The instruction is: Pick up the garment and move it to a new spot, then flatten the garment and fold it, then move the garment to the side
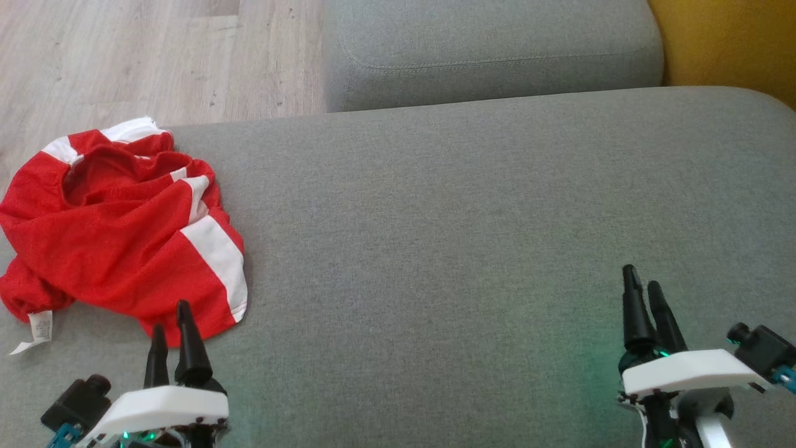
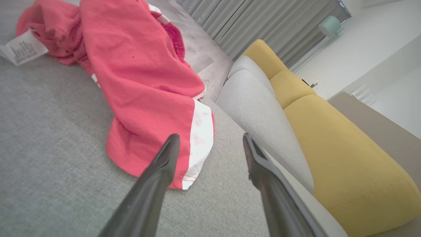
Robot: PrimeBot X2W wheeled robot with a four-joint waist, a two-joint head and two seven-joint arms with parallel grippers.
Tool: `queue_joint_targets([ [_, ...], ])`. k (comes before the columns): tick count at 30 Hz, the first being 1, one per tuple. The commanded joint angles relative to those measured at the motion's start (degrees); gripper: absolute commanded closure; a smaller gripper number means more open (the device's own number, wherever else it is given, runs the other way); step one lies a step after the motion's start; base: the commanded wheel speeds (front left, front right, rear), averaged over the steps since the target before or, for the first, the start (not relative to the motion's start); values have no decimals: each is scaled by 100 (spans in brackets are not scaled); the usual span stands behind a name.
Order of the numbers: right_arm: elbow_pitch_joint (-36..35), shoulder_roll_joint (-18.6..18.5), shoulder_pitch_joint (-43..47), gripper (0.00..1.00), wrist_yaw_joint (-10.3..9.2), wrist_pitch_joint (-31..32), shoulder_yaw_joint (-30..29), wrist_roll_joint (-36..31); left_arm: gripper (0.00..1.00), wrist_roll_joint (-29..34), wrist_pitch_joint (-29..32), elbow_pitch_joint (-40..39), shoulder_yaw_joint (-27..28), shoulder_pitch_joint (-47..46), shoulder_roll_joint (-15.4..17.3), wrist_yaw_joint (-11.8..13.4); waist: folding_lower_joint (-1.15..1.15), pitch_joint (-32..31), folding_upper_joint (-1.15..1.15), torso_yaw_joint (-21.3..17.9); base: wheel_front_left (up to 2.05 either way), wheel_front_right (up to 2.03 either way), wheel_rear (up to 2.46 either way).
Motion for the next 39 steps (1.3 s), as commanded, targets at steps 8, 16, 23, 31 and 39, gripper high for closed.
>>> queue_joint_targets([
  [8, -313, -51, -360, 0, 26, -221, 265, -875, 0, 805, -227, -357, -54, -119, 107, 159, 0, 14, 0, 17, 0, 0, 0],
  [16, -263, -55, -391, 0, 29, -356, 434, -1453, 0, 1402, -363, -432, -210, -131, 189, 247, 0, 16, 0, 51, 0, 0, 0],
  [23, -303, -58, -376, 0, 31, -474, 413, -1979, 0, 1907, -482, -546, -296, -139, 230, 378, 0, 18, 0, 78, 0, 0, 0],
  [31, -354, -61, -345, 0, 34, -593, 447, -2406, 0, 2408, -601, -575, -416, -153, 267, 453, 0, 27, 0, 88, 0, 0, 0],
  [39, -423, -65, -298, 0, 37, -728, 621, -2977, 0, 2988, -737, -555, -574, -139, 287, 560, 0, 6, 0, 94, 0, 0, 0],
])
